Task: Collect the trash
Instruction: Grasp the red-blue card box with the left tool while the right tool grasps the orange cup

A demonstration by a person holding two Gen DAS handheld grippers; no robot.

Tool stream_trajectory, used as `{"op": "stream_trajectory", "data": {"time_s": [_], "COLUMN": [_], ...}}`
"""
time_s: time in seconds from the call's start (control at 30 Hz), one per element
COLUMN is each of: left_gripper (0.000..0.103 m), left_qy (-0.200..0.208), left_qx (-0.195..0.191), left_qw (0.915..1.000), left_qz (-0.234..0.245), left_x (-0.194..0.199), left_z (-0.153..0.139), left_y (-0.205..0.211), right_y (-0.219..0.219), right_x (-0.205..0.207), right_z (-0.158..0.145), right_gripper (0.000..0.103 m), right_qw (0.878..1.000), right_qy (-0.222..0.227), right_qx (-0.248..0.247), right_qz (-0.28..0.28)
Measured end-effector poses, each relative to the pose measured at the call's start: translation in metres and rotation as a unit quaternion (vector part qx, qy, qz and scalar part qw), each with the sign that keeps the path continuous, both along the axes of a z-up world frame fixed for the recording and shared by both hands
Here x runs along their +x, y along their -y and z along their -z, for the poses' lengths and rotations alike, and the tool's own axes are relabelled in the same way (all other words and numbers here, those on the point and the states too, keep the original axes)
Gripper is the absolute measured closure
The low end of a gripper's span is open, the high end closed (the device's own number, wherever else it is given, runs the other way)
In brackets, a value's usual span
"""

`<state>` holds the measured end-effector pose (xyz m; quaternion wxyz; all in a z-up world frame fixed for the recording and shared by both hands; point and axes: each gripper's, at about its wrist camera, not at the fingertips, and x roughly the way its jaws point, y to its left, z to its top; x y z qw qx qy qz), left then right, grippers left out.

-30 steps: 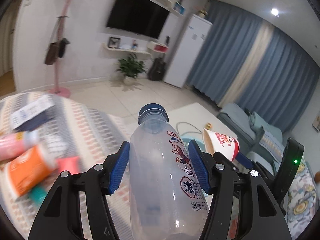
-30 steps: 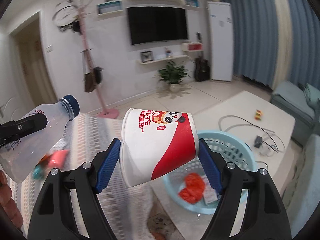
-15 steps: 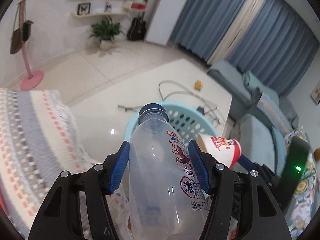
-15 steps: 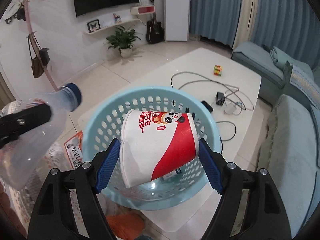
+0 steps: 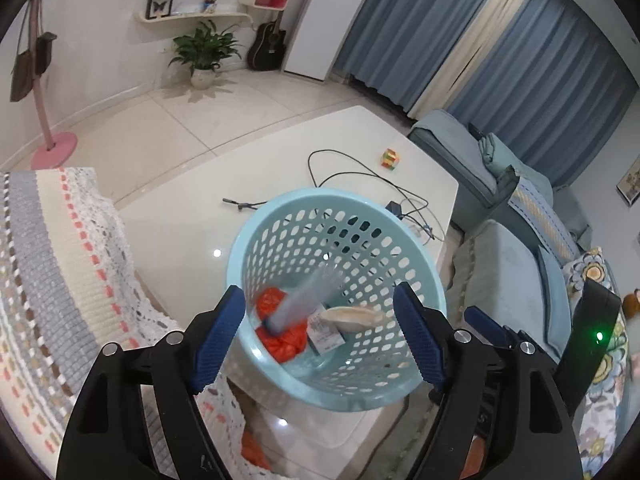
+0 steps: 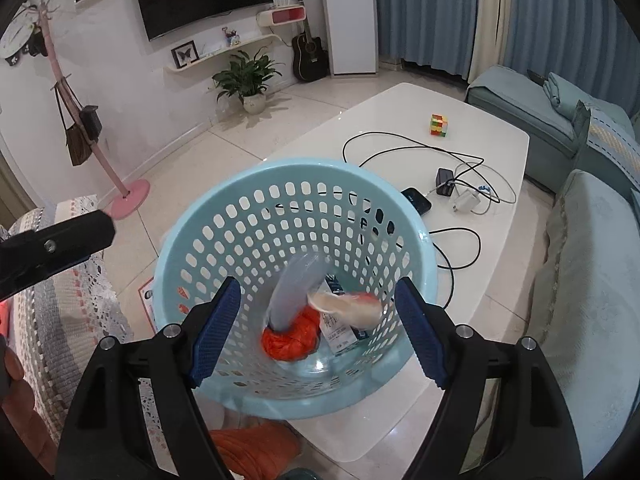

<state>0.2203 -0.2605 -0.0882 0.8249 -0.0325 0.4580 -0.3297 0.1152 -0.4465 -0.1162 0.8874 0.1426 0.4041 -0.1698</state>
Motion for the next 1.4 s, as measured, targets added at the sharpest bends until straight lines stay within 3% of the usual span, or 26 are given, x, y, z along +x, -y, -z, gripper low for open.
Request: {"op": "stream_trajectory", "data": {"time_s": [0.27,0.47,0.63,0.83,1.03,1.17,1.4], "left_gripper": [0.031,0.031,0.031,0.031,0.031,0.03,0.025], "left_qy": [0.041,0.084,0.107,0.122,0.137,0.14,0.136], "left_qx": [-0.012,-0.027,-0.038,-0.048,-0.03,-0.011,0.033], "left_qw": [0.9991,0.9959,0.9917,0.9818,0.9616,0.9434,0.9186], "left_qz": [0.005,-0.019,-0.059,-0.137,-0.236,-0.3,-0.37], "left_x": [-0.031,-0.059,-0.081,-0.108,-0.126,-0.134,-0.138], "left_z": [-0.025,-0.056,-0.071,-0.082,-0.089,-0.088,-0.082], "left_y": [-0.026,-0.064,-0.114,-0.196,-0.295,-0.362,-0.463], "right_y": [-0.019,-0.053,-0.096,-0.165,-0.247,-0.29,-0.349], "right_x": [-0.015,-0.026,-0.031,-0.026,-0.023,-0.02,-0.021], "right_z": [-0.029,-0.062,-0.085,-0.093,-0.093,-0.092,-0.085], "right_gripper": [0.028,0.028,0.028,0.028,0.027,0.024,0.024], "right_qw": [0.999,0.995,0.988,0.975,0.954,0.94,0.926], "right_qy": [0.032,0.076,0.112,0.121,0.118,0.113,0.096], "right_qx": [-0.015,-0.035,-0.036,-0.029,-0.033,-0.018,-0.02], "right_qz": [-0.013,-0.051,-0.104,-0.186,-0.274,-0.321,-0.366]}}
